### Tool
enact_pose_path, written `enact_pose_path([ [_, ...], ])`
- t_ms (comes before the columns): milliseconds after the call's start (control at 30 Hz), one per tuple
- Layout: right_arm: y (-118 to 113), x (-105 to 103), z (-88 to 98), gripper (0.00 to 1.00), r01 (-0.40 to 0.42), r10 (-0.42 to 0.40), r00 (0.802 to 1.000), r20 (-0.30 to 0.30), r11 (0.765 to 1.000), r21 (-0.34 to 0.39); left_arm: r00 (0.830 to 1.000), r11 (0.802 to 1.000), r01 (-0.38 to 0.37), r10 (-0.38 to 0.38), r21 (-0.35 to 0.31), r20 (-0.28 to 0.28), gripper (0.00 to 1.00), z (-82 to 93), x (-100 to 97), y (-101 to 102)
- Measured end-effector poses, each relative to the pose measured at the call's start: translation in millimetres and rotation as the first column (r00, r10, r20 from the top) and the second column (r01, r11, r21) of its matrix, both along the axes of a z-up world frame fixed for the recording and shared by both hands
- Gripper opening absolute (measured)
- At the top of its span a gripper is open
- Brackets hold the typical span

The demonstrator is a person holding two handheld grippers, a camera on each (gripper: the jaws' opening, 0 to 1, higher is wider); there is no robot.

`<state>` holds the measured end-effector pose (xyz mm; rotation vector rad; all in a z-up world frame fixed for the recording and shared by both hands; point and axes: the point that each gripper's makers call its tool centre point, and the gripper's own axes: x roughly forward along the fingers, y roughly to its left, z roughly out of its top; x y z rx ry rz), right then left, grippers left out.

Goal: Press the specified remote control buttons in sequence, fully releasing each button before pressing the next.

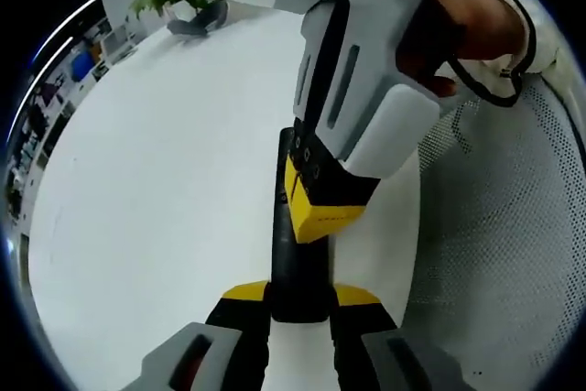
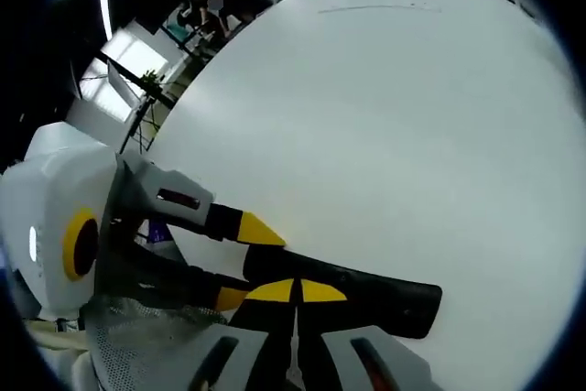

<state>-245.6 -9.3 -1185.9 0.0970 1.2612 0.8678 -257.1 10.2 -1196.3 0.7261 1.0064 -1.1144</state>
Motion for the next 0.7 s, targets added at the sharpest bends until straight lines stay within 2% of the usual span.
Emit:
enact_pose_path([
  [167,1,0,2.2,0.0,0.009,-0.009,1.0,-0.002,1.0,0.013,1.0,1.0,-0.007,0.007,-0.02,0.012,0.24,0.3,-0.1,0],
  [267,1,3,12.4,0.0,0.021,-0.021,1.0,0.012,0.999,0.043,1.0,0.999,-0.011,0.012,-0.035,0.017,0.24,0.6,0.1,0],
  [367,1,13,30.6,0.0,0.053,-0.061,0.996,0.071,0.993,0.103,1.0,0.998,0.006,-0.004,-0.068,0.027,0.24,0.8,0.5,1],
  [433,-1,13,40.8,0.0,0.066,-0.076,0.995,0.072,0.99,0.124,1.0,0.996,-0.012,0.014,-0.085,0.02,0.24,0.9,1.7,0],
  [500,-1,21,55.2,0.0,0.091,-0.112,0.988,0.109,0.98,0.178,1.0,0.996,-0.015,0.017,-0.092,0.021,0.24,0.6,2.2,0],
  [567,-4,23,62.6,0.0,0.094,-0.121,0.983,0.135,0.977,0.193,1.0,0.996,-0.009,0.012,-0.089,0.026,0.24,0.5,2.2,-1],
  [633,-8,28,71.1,0.0,0.09,-0.131,0.971,0.201,0.975,0.204,0.999,0.996,-0.015,0.018,-0.093,0.03,0.24,0.5,3.7,-2],
  [700,-14,32,78.5,0.0,0.076,-0.13,0.95,0.283,0.979,0.192,0.998,0.994,-0.047,0.051,-0.101,0.038,0.24,0.8,8.3,-3],
])
